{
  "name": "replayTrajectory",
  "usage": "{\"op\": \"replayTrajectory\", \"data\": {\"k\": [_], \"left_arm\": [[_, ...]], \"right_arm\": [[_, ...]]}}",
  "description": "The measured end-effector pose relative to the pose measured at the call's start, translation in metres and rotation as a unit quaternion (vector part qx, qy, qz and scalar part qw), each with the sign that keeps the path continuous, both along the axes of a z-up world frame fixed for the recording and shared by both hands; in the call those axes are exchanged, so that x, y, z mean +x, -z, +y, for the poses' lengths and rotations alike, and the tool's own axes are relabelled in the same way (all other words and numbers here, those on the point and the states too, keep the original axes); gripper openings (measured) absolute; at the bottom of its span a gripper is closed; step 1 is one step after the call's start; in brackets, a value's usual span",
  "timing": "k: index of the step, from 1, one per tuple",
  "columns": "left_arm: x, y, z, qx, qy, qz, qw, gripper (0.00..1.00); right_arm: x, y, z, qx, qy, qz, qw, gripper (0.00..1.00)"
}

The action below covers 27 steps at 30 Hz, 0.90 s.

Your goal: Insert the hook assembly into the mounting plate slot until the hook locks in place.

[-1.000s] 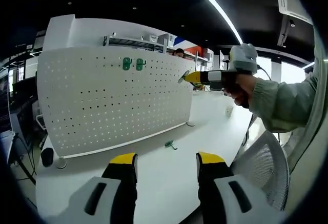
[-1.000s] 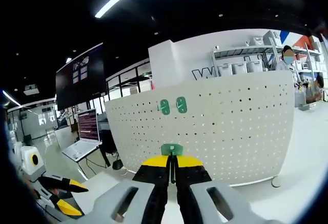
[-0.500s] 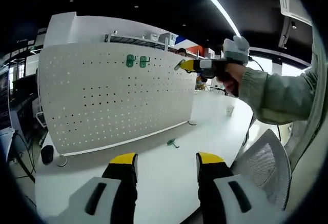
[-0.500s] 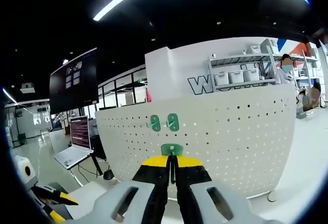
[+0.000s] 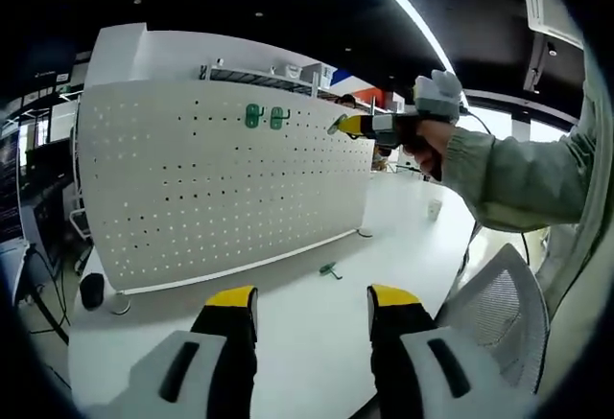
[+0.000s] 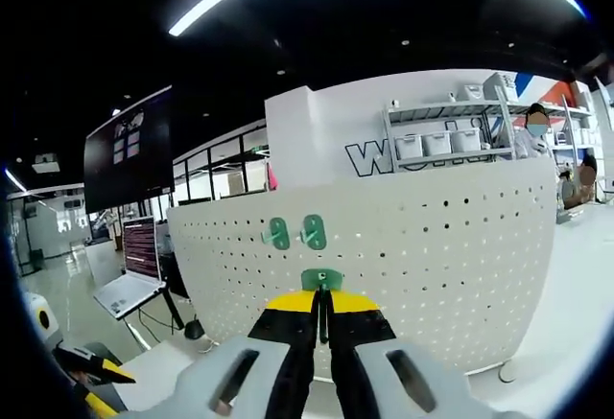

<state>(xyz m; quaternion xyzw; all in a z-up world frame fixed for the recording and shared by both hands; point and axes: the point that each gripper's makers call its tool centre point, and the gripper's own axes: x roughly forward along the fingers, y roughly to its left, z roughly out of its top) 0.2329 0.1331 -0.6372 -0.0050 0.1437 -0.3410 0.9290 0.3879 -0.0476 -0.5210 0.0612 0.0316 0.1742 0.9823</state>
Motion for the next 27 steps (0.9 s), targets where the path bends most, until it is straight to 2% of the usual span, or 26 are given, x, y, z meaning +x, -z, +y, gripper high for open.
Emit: {"op": "replayTrajectory", "data": {"k": [6,10,15,18,21,27], "left_arm": [[0.005,-0.002,-0.003,0.001,0.007,-0.003,1.0,0.47],[0.02,-0.014,-0.006,0.006,0.014,-0.026,0.9996,0.44],[0.045,-0.039,-0.014,0.02,0.025,-0.068,0.9971,0.41],[0.054,-0.056,-0.023,0.021,0.036,-0.092,0.9949,0.4],[0.057,-0.062,-0.029,0.028,0.045,-0.106,0.9929,0.38],[0.062,-0.064,-0.038,0.047,0.059,-0.123,0.9896,0.33]], "right_arm": [[0.004,-0.003,-0.003,-0.001,0.0,0.004,1.0,0.01],[0.0,-0.004,0.001,0.002,-0.008,0.006,0.9999,0.01],[-0.017,-0.005,0.019,0.01,-0.037,0.014,0.9992,0.01],[-0.027,-0.004,0.03,0.022,-0.057,0.021,0.9979,0.01],[-0.035,-0.003,0.037,0.024,-0.07,0.023,0.997,0.01],[-0.061,0.008,0.064,0.04,-0.116,0.047,0.9913,0.01]]}}
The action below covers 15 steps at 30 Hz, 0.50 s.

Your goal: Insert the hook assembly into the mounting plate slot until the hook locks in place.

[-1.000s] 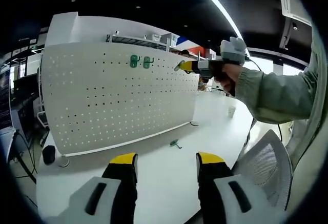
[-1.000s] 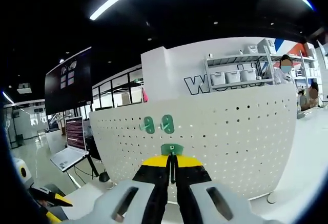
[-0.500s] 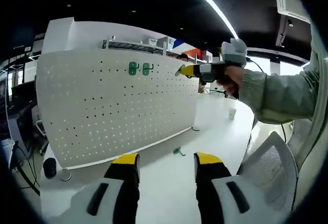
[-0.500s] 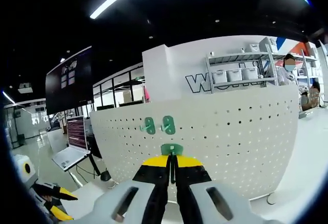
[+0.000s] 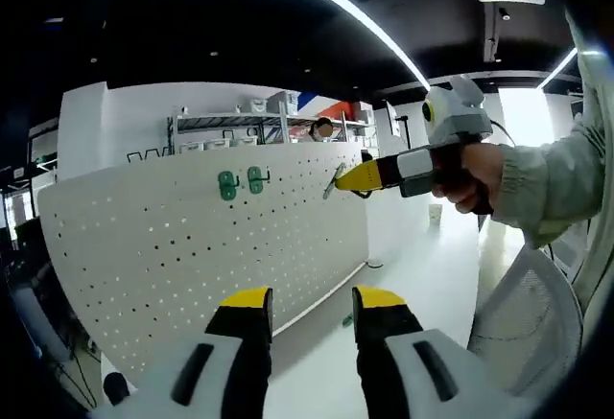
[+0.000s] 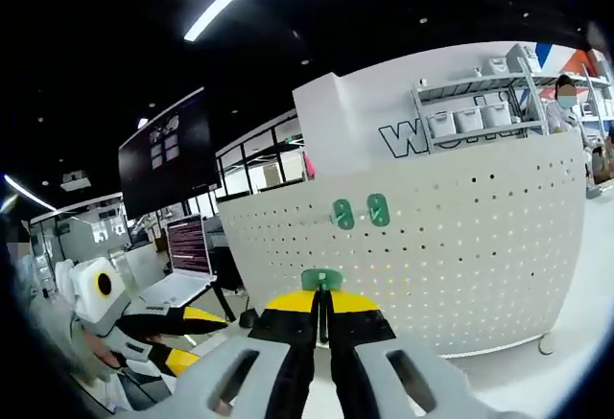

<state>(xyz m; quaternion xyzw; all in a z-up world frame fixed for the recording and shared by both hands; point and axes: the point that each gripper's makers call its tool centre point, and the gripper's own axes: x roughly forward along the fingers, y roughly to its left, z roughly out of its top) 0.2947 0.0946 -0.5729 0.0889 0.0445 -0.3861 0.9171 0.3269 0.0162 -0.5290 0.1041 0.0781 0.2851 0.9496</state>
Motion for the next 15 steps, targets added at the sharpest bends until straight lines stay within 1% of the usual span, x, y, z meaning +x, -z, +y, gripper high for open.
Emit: {"op": "replayTrajectory", "data": {"k": [3,6,10,15], "left_arm": [[0.002,0.0,-0.002,0.009,0.003,-0.005,0.9999,0.31],[0.003,0.0,-0.003,0.013,0.005,-0.007,0.9999,0.3],[0.002,-0.001,-0.004,0.02,0.009,-0.013,0.9997,0.26],[-0.002,0.002,-0.008,0.032,0.017,-0.017,0.9992,0.24]], "right_arm": [[-0.015,0.012,0.016,0.0,-0.029,0.018,0.9994,0.01],[-0.027,0.02,0.027,0.002,-0.048,0.029,0.9984,0.01],[-0.039,0.026,0.038,0.005,-0.067,0.041,0.9969,0.01],[-0.047,0.031,0.046,0.007,-0.085,0.053,0.9949,0.01]]}}
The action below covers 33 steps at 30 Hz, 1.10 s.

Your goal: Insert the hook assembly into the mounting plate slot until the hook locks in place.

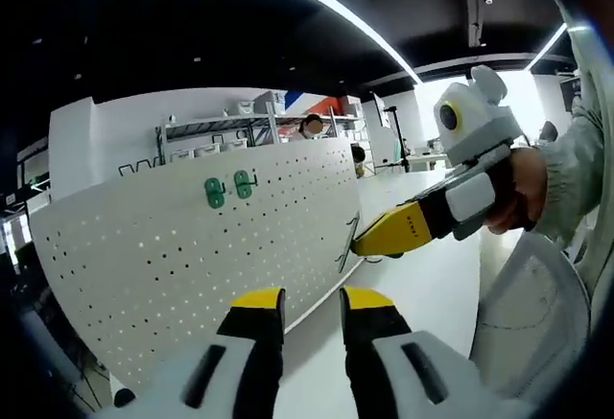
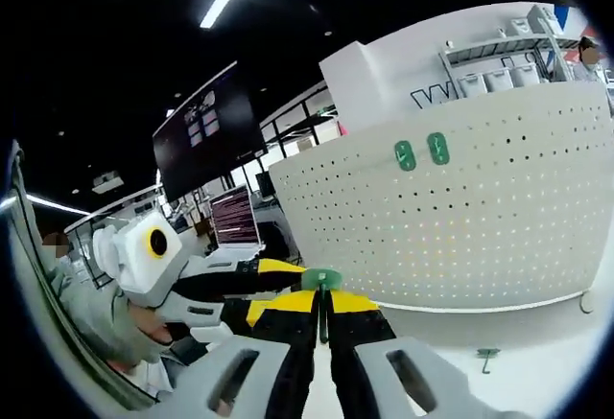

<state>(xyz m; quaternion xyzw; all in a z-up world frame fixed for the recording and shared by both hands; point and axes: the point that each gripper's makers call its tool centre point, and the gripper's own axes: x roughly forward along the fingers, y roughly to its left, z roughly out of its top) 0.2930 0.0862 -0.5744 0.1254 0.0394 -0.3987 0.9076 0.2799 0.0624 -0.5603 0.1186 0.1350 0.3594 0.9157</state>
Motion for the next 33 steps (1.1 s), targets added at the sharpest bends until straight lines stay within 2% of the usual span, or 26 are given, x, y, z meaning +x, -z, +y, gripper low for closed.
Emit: {"op": "replayTrajectory", "data": {"k": [6,9,13,19,24,28,31,33], "left_arm": [[-0.005,0.001,-0.002,0.013,0.007,-0.01,0.9998,0.2],[-0.009,-0.002,-0.005,0.022,0.019,-0.025,0.9993,0.17],[-0.014,-0.004,-0.009,0.058,0.034,-0.057,0.9961,0.15],[-0.017,-0.006,-0.011,0.061,0.041,-0.071,0.9948,0.04],[-0.018,-0.005,-0.01,0.064,0.04,-0.072,0.9945,0.04],[-0.019,-0.006,-0.009,0.036,0.038,-0.054,0.9972,0.03],[-0.019,-0.007,-0.009,-0.024,0.032,-0.01,0.9992,0.03],[-0.018,-0.007,-0.008,-0.073,0.026,0.027,0.9966,0.03]], "right_arm": [[-0.005,0.004,0.003,0.001,-0.009,0.012,0.9999,0.01],[-0.007,0.005,0.004,0.005,-0.012,0.016,0.9998,0.01],[-0.008,0.005,0.006,0.005,-0.014,0.017,0.9997,0.01],[-0.009,0.006,0.009,0.006,-0.018,0.02,0.9996,0.01],[-0.01,0.008,0.009,0.005,-0.019,0.022,0.9996,0.01],[-0.01,0.006,0.009,0.006,-0.018,0.019,0.9996,0.01],[-0.01,0.002,0.01,0.008,-0.017,0.011,0.9998,0.01],[-0.01,0.001,0.01,0.009,-0.016,0.007,0.9998,0.01]]}}
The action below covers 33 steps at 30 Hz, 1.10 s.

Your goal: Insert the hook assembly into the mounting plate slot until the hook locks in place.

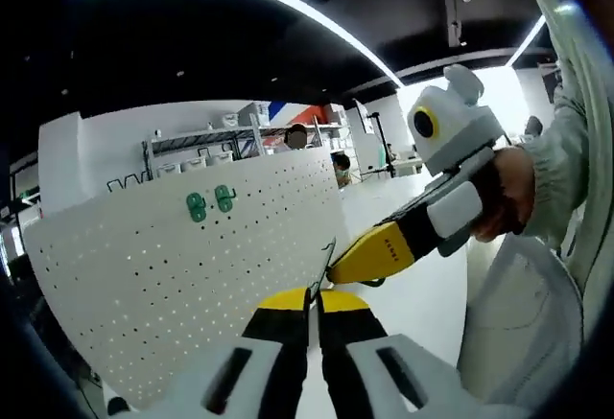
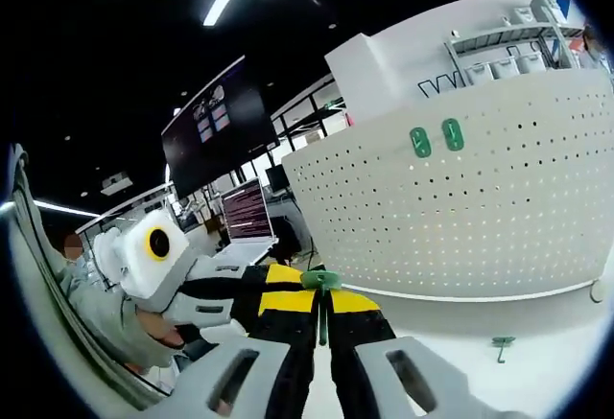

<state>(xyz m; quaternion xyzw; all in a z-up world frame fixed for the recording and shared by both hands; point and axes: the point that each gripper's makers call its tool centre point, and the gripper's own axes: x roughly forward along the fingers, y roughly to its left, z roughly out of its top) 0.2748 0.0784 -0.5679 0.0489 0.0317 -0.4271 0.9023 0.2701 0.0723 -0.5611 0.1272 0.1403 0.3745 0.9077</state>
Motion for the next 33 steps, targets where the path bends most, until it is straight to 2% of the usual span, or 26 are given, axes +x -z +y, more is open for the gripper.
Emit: {"op": "replayTrajectory", "data": {"k": [3,8,11,14,17,19,20,22,26,29,30,33], "left_arm": [[0.0,0.0,0.001,-0.01,-0.006,0.005,0.9999,0.03],[-0.003,0.0,0.0,-0.066,-0.01,0.055,0.9962,0.03],[-0.004,-0.002,-0.001,-0.113,-0.01,0.094,0.9891,0.03],[-0.004,-0.004,-0.001,-0.149,-0.013,0.12,0.9814,0.03],[-0.006,-0.006,-0.003,-0.166,-0.016,0.129,0.9775,0.03],[-0.007,-0.006,-0.004,-0.183,-0.014,0.147,0.972,0.03],[-0.007,-0.006,-0.004,-0.191,-0.013,0.153,0.9696,0.03],[-0.008,-0.006,-0.004,-0.205,-0.012,0.162,0.9652,0.03],[-0.009,-0.007,-0.004,-0.213,-0.011,0.169,0.9623,0.03],[-0.01,-0.006,-0.005,-0.239,-0.01,0.195,0.9511,0.03],[-0.011,-0.006,-0.006,-0.252,-0.009,0.207,0.9454,0.03],[-0.011,-0.003,-0.005,-0.266,-0.006,0.225,0.9375,0.03]], "right_arm": [[0.0,-0.001,0.001,-0.003,0.0,-0.008,1.0,0.01],[-0.002,-0.004,0.001,-0.001,0.001,-0.026,0.9997,0.01],[-0.002,-0.008,0.001,0.005,0.005,-0.041,0.9991,0.01],[-0.004,-0.013,0.001,-0.007,0.009,-0.071,0.9974,0.01],[-0.005,-0.016,0.001,-0.014,0.012,-0.092,0.9956,0.01],[-0.005,-0.017,0.001,-0.019,0.014,-0.1,0.9947,0.01],[-0.006,-0.018,0.0,-0.033,0.014,-0.117,0.9925,0.01],[-0.007,-0.019,0.001,-0.043,0.014,-0.13,0.9904,0.01],[-0.008,-0.02,0.002,-0.045,0.013,-0.136,0.9896,0.01],[-0.009,-0.021,0.002,-0.071,0.012,-0.154,0.9854,0.01],[-0.009,-0.021,0.003,-0.078,0.011,-0.162,0.9837,0.01],[-0.009,-0.02,0.003,-0.079,0.009,-0.156,0.9845,0.01]]}}
